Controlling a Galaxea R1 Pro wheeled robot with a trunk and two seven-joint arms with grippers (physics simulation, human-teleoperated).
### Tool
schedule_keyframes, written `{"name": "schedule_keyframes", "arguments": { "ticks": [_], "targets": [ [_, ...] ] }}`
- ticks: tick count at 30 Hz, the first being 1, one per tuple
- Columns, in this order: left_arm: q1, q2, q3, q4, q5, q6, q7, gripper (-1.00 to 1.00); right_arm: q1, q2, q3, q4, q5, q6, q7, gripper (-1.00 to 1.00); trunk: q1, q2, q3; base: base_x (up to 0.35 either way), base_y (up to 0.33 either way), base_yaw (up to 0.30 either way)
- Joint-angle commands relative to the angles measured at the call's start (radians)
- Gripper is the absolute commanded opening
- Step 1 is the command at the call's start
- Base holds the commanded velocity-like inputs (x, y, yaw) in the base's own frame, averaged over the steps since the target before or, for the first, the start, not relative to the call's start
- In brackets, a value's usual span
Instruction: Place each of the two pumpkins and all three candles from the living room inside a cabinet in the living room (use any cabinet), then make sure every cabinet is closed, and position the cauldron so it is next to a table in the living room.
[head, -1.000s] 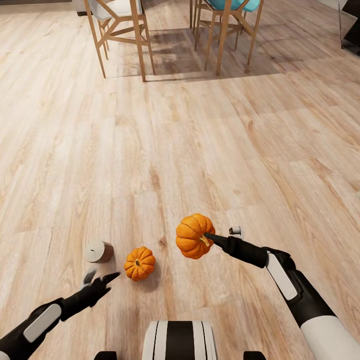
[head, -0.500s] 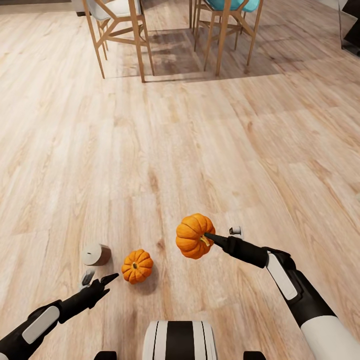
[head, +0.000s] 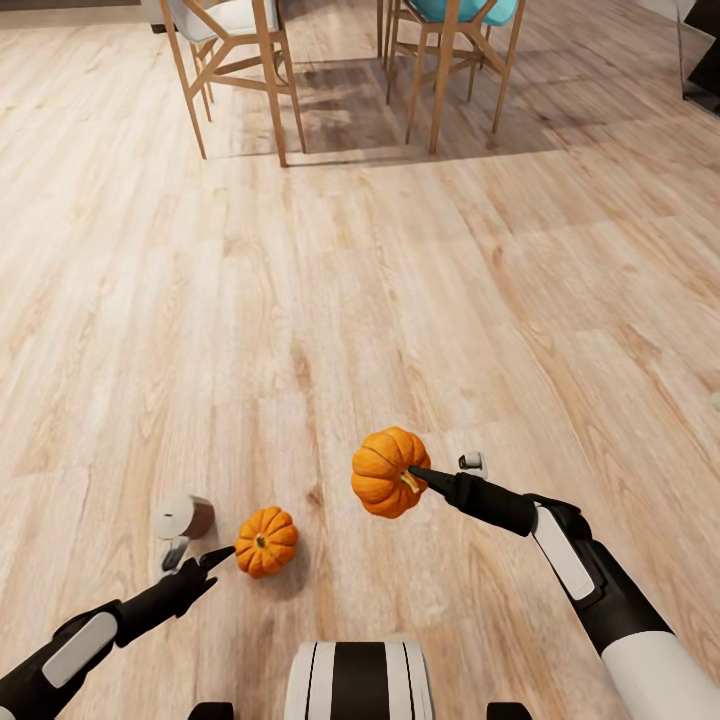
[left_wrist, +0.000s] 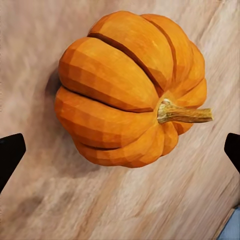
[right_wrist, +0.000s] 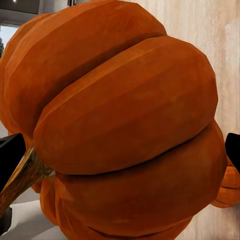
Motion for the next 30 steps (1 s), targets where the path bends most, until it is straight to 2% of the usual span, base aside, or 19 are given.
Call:
{"name": "schedule_keyframes", "arguments": {
  "ticks": [1, 13, 30],
  "targets": [
    [-0.001, 0.001, -0.005, 0.003, 0.011, 0.003, -0.001, 1.00, -0.001, -0.001, 0.002, 0.000, -0.008, 0.007, -0.001, -1.00, 0.000, 0.000, -0.001, 0.046, -0.046, 0.000],
    [-0.002, 0.000, -0.004, 0.030, 0.011, -0.002, 0.001, 1.00, -0.001, 0.000, 0.002, 0.000, -0.008, 0.005, -0.001, -1.00, 0.000, 0.000, -0.001, 0.036, -0.009, 0.000],
    [-0.002, 0.000, -0.004, 0.032, 0.011, -0.002, 0.001, 1.00, -0.001, 0.002, 0.002, 0.000, -0.008, 0.004, -0.010, -1.00, 0.000, 0.000, -0.001, 0.032, -0.073, 0.000]
  ]
}}
